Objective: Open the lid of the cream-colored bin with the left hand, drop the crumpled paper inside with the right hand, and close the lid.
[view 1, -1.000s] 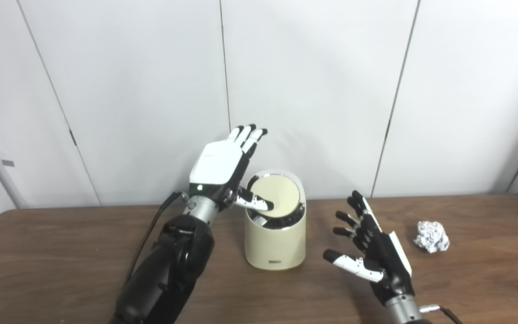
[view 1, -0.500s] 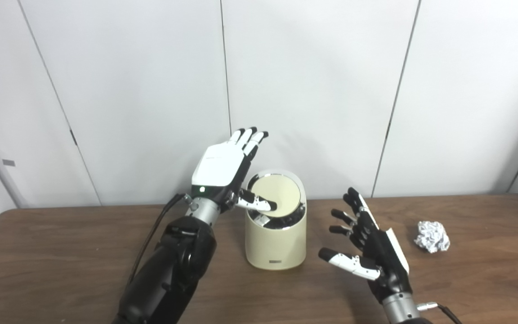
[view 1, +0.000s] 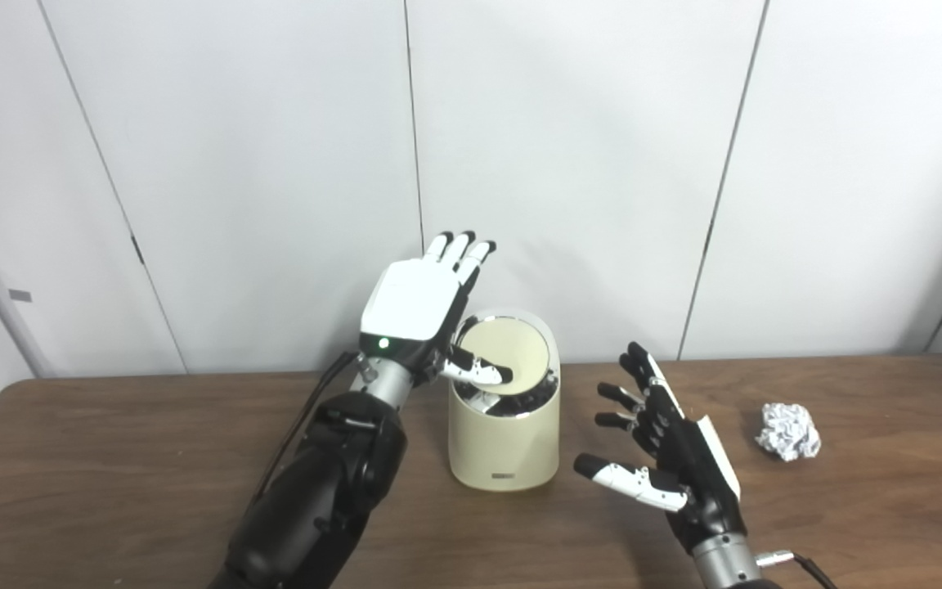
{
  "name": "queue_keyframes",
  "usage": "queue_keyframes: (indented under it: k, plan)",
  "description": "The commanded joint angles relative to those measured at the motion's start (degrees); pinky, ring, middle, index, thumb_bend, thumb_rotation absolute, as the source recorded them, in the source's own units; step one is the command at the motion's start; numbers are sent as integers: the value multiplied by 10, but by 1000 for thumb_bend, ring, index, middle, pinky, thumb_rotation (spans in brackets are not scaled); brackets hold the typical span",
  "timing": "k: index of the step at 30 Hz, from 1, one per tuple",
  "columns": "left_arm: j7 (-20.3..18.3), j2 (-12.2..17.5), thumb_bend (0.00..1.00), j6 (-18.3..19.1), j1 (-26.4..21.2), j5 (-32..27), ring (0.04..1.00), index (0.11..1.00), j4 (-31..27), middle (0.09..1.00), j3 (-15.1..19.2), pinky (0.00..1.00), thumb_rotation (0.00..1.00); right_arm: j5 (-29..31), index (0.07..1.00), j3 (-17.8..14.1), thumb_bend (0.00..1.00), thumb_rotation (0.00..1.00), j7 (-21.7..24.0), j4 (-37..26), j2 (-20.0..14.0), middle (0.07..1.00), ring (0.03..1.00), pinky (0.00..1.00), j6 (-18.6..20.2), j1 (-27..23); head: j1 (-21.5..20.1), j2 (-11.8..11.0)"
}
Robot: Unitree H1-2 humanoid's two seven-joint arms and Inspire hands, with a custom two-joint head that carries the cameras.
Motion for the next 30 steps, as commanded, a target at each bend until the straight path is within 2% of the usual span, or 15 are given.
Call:
queue_keyframes:
  k: [1,13,18,30]
  plan:
    - [-14,6,1000,0,-26,19,1000,1000,-5,1000,-9,852,173,2,971,2,846,285,0,-21,1,968,846,725,-5,-13,0,1]
    - [-47,19,1000,-8,-31,64,1000,1000,-5,1000,-42,931,144,-5,971,3,851,304,-3,-27,0,963,842,714,1,-12,0,5]
    - [-53,26,1000,-12,-29,78,1000,1000,1,1000,-53,933,144,-7,966,3,843,298,-4,-32,1,957,843,715,6,-11,0,5]
    - [-55,27,1000,-17,-20,72,1000,1000,9,1000,-51,923,151,-5,965,2,860,311,-3,-28,-3,961,840,711,1,-12,0,5]
